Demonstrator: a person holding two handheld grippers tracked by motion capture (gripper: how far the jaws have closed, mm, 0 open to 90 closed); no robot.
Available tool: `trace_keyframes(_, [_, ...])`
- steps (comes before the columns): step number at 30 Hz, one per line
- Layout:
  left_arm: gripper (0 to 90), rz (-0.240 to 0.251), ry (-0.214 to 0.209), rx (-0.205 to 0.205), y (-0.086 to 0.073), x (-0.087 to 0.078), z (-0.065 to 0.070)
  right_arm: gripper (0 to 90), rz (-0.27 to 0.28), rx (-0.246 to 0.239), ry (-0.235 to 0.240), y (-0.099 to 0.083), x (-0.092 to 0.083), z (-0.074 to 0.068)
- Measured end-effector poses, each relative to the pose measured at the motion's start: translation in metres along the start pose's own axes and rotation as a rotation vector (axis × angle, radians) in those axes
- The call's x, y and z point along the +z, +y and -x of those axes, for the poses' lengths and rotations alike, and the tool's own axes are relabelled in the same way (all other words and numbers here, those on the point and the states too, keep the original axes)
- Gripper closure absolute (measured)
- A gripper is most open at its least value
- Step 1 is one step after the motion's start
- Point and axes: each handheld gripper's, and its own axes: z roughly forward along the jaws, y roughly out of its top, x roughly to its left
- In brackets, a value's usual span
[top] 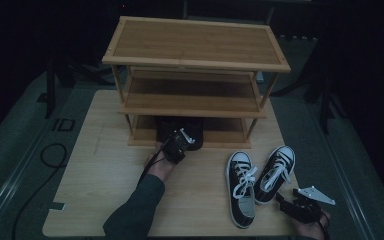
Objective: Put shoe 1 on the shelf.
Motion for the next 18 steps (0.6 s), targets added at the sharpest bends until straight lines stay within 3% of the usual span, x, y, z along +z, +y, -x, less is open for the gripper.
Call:
trace_keyframes(8, [68.9,0.001,-0.028,-0.058,-0.027,-0.008,-0.017,29.7,-0.008,-0.004,0.003,0.001,0.000,0.000])
trace_keyframes(18, [61.8,0.021,-0.035,-0.123,-0.056,-0.018,-0.032,26.4,-0.026,0.004,-0.013,0.003,0.000,0.000])
